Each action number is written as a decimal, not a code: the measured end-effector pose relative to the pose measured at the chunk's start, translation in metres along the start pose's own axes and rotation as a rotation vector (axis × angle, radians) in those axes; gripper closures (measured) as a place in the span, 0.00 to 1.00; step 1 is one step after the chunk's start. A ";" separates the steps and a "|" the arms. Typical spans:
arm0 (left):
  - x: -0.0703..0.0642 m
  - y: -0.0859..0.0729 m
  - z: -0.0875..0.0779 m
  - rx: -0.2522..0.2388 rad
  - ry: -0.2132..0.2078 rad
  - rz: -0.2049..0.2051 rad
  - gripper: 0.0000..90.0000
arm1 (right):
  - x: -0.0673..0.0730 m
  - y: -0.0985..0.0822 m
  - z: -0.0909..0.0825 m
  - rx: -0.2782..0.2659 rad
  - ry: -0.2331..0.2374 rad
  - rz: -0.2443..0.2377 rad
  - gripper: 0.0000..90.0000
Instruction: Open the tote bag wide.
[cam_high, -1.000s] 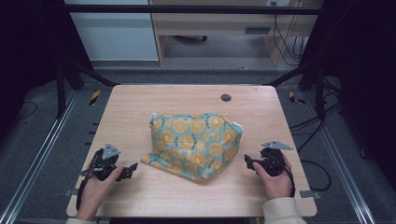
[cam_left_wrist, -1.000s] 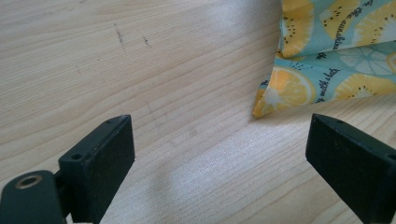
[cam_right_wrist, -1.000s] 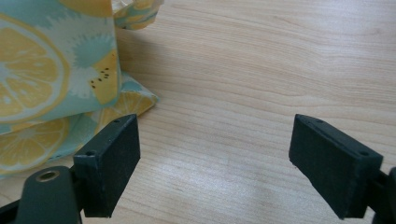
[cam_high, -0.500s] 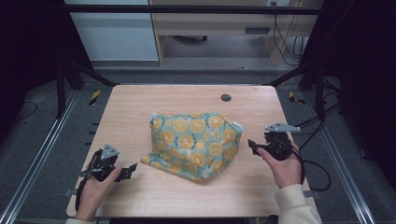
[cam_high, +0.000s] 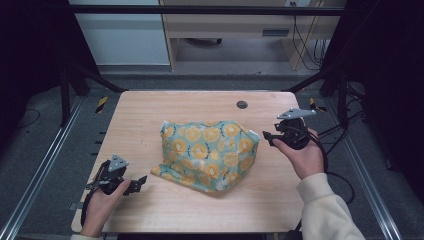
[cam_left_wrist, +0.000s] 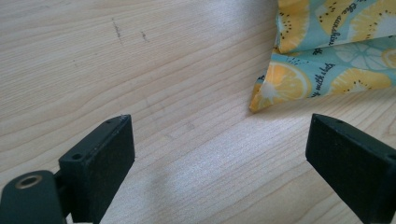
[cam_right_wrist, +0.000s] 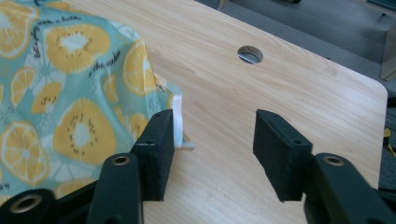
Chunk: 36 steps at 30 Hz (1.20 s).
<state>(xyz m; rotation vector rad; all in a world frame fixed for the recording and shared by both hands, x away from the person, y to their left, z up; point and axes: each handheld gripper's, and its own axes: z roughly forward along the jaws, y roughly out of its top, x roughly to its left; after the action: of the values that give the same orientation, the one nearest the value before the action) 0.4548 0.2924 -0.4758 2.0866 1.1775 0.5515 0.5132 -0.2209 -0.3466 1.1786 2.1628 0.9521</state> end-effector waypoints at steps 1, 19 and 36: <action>0.000 0.000 0.000 -0.001 0.000 -0.002 0.09 | -0.001 0.003 0.002 0.002 0.008 -0.004 0.56; 0.000 0.000 0.000 0.001 0.000 0.003 0.09 | 0.011 0.028 0.052 0.076 0.197 0.047 0.49; -0.001 0.001 -0.001 -0.004 0.000 0.004 0.09 | 0.036 0.019 0.065 0.191 0.267 0.003 0.81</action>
<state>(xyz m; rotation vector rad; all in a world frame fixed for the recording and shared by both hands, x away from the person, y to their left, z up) 0.4539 0.2914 -0.4745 2.0866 1.1715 0.5553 0.5504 -0.1604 -0.3764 1.1983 2.5113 0.9675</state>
